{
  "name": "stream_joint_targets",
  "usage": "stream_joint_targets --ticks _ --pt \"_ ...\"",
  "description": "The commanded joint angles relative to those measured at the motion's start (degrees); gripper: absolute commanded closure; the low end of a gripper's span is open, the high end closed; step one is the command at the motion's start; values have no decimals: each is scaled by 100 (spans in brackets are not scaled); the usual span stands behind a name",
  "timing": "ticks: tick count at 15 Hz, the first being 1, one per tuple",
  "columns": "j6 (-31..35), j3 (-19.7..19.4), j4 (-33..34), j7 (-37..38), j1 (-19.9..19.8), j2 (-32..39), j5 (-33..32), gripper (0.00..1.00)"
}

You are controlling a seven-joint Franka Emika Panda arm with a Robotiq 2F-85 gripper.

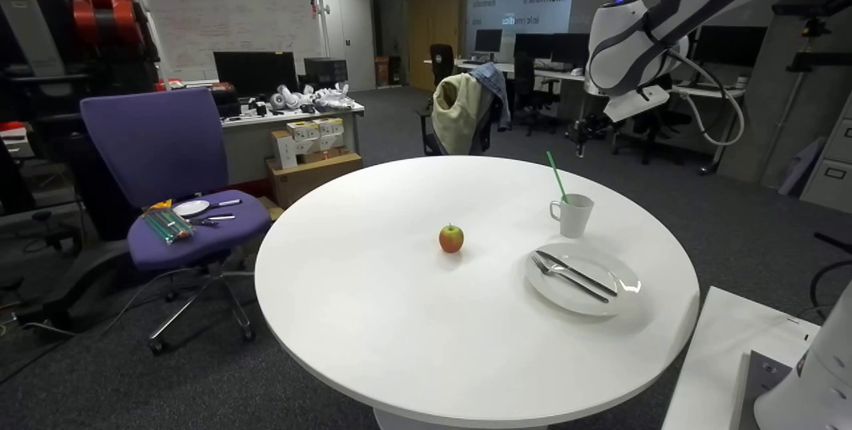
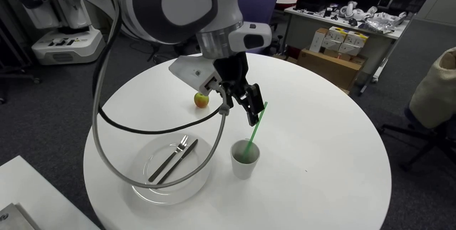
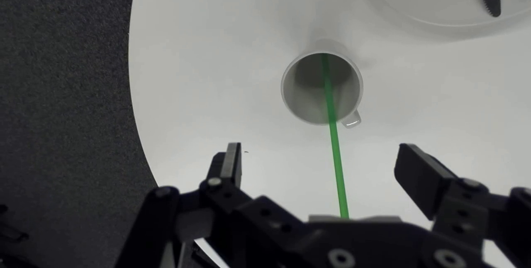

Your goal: Remove the green straw from the mug and put it on the table

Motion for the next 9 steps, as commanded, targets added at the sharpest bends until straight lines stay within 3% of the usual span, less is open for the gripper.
stream_joint_targets --ticks 1,4,6,9 --pt "175 23 21 177 -26 85 -211 0" --pt "995 -34 105 901 -29 412 -777 0" --pt "1627 -172 252 1790 17 724 -1473 0" --pt "2045 -541 561 3044 227 1162 -2422 0"
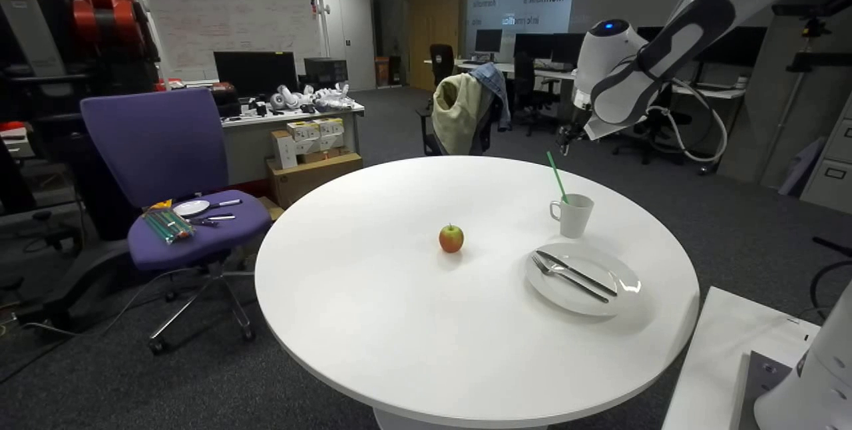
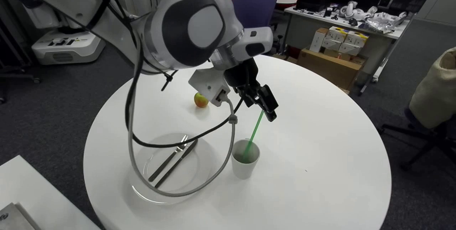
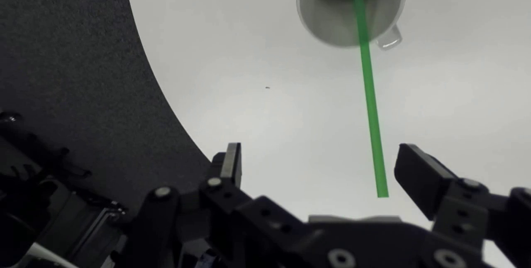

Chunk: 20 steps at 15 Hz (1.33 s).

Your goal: Remove the green straw from the mug and put it on the table

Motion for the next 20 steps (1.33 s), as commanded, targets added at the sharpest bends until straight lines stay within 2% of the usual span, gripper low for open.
stream_joint_targets --ticks 1,5,8,15,20 --pt "351 -471 551 1330 287 592 -986 0" --pt "324 -699 905 2577 491 1001 -1805 0" --pt "308 -683 966 2995 587 1088 -1961 0" --pt "275 -605 938 3063 667 1051 -1774 0" --pt "346 -607 811 2970 660 711 -1796 0"
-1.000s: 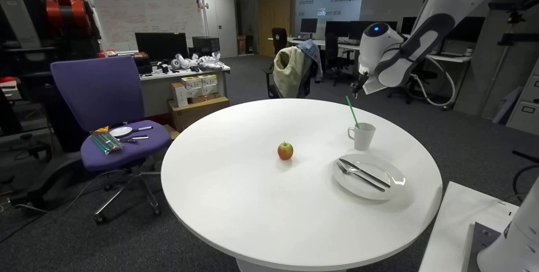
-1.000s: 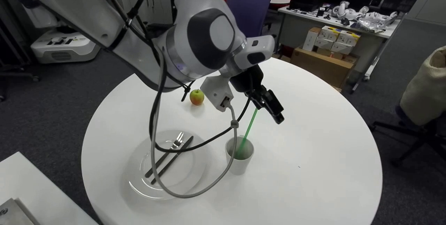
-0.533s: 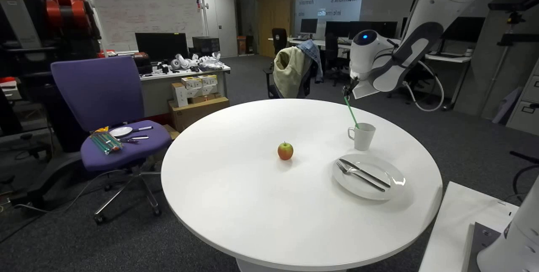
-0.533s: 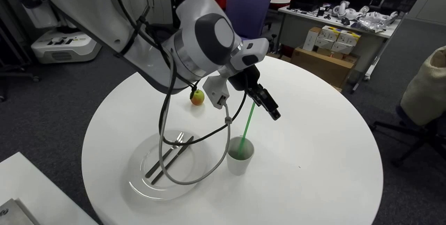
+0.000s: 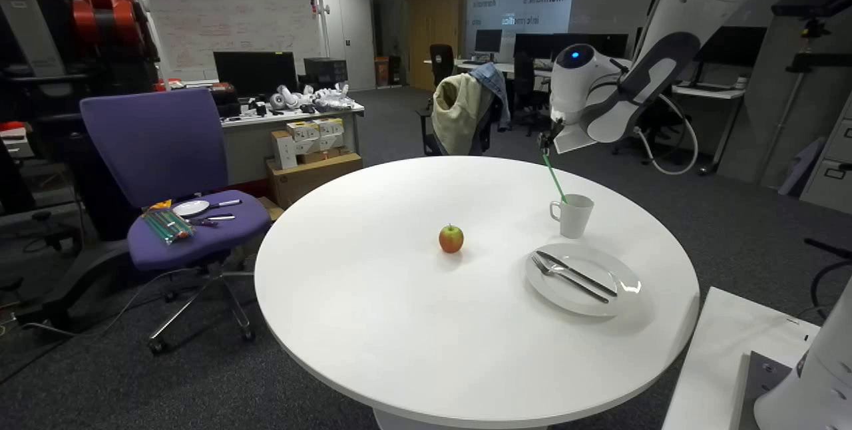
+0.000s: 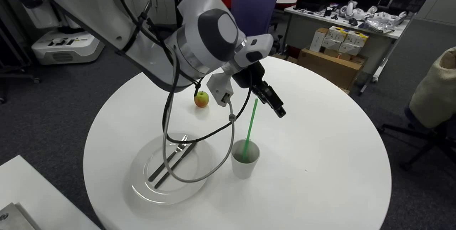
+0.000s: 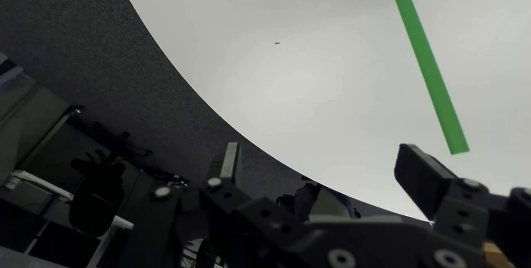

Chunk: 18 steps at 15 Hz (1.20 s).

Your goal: Remove the green straw from the mug and put it on the table

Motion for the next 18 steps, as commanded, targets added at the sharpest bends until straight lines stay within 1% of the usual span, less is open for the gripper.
stream_joint_targets --ticks 1,3,5,6,8,10,11,12,13,14,18 --pt "116 -11 -119 -67 -17 -406 -14 0" --pt "149 215 -230 -516 -209 -560 333 0" --pt "260 492 -410 -1355 -406 -652 1023 0" --pt "349 708 -549 -1850 -548 -695 1433 0" --pt "325 1373 -781 -2730 -1007 -737 2194 0" --pt "224 2081 -883 -3605 -1548 -685 2735 0" --pt "144 2326 -857 -4028 -1757 -637 2919 0" --pt "40 2484 -816 -4446 -1910 -606 3086 0" --pt "-106 2425 -737 -4855 -1913 -602 3270 0" --pt "-184 1874 -711 -5258 -1402 -607 3580 0" --pt "-432 1337 -470 -6029 -1213 -550 3586 0"
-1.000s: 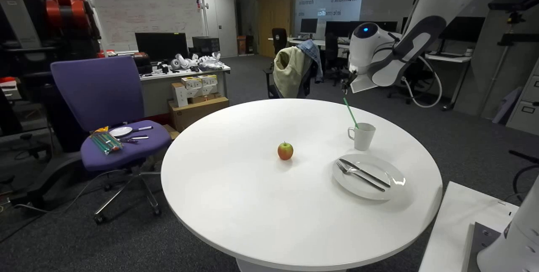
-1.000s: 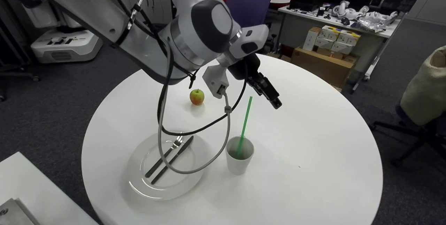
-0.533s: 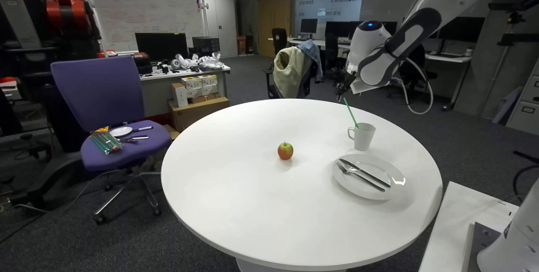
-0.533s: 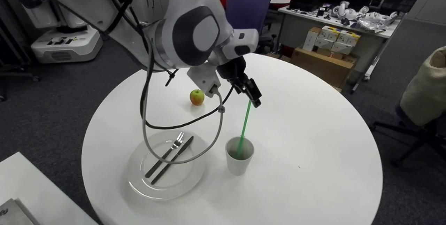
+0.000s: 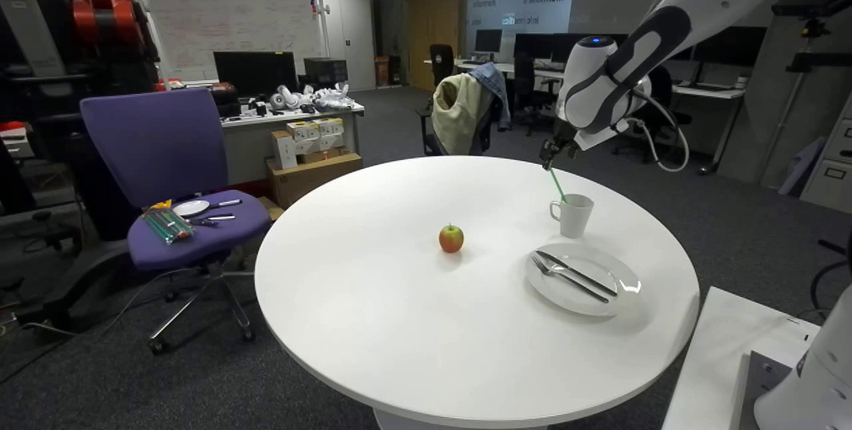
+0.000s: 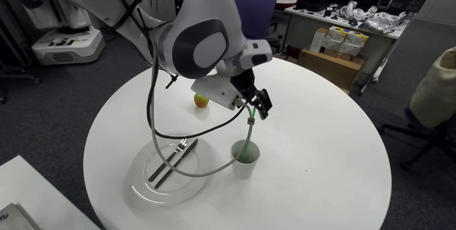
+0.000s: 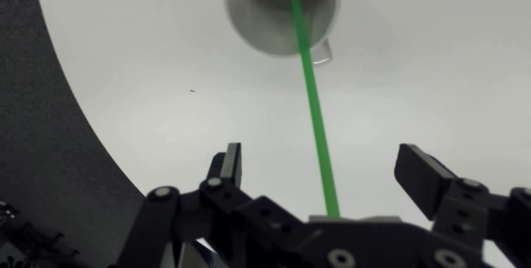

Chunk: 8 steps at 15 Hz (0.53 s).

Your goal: Remove the green straw from the mug and put it on the table

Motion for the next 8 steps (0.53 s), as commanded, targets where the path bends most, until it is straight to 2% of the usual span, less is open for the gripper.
stream_joint_targets --ticks 1,5,8 --pt "-295 -451 170 -709 243 -79 101 0" --pt "-305 -585 225 -1115 310 -54 162 0" --pt "-278 -523 222 -1347 307 -33 296 0"
